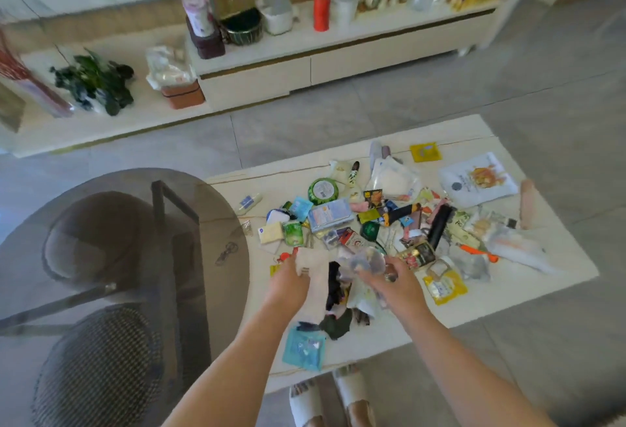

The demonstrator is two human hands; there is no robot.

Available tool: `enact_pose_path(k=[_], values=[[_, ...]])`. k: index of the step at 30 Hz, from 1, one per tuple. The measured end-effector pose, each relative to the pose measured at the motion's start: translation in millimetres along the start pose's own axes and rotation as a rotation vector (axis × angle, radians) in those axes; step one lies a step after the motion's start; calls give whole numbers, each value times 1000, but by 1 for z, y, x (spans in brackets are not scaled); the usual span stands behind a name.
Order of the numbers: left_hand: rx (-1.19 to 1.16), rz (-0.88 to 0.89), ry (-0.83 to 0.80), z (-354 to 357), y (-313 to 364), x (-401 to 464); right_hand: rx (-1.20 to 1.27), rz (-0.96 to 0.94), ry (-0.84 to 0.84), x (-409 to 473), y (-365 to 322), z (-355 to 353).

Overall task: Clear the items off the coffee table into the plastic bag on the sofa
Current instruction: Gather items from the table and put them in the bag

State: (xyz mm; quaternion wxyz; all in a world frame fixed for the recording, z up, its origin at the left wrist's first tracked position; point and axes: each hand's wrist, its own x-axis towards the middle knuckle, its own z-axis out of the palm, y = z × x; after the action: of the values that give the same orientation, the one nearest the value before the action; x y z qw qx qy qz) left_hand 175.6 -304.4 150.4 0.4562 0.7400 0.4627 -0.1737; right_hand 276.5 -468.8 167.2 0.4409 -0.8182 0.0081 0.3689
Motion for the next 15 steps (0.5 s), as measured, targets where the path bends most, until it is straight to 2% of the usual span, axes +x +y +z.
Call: enact_pose_path(k=[6,12,15], values=[[-46,131,-7,20,81,-47,160,28,163,-53,2,-86],[-69,256,-122,71,161,-90,412,39,292,-83,21,-174],[-63,293,-151,106,194,-105,455,48,313,-92,45,-219]])
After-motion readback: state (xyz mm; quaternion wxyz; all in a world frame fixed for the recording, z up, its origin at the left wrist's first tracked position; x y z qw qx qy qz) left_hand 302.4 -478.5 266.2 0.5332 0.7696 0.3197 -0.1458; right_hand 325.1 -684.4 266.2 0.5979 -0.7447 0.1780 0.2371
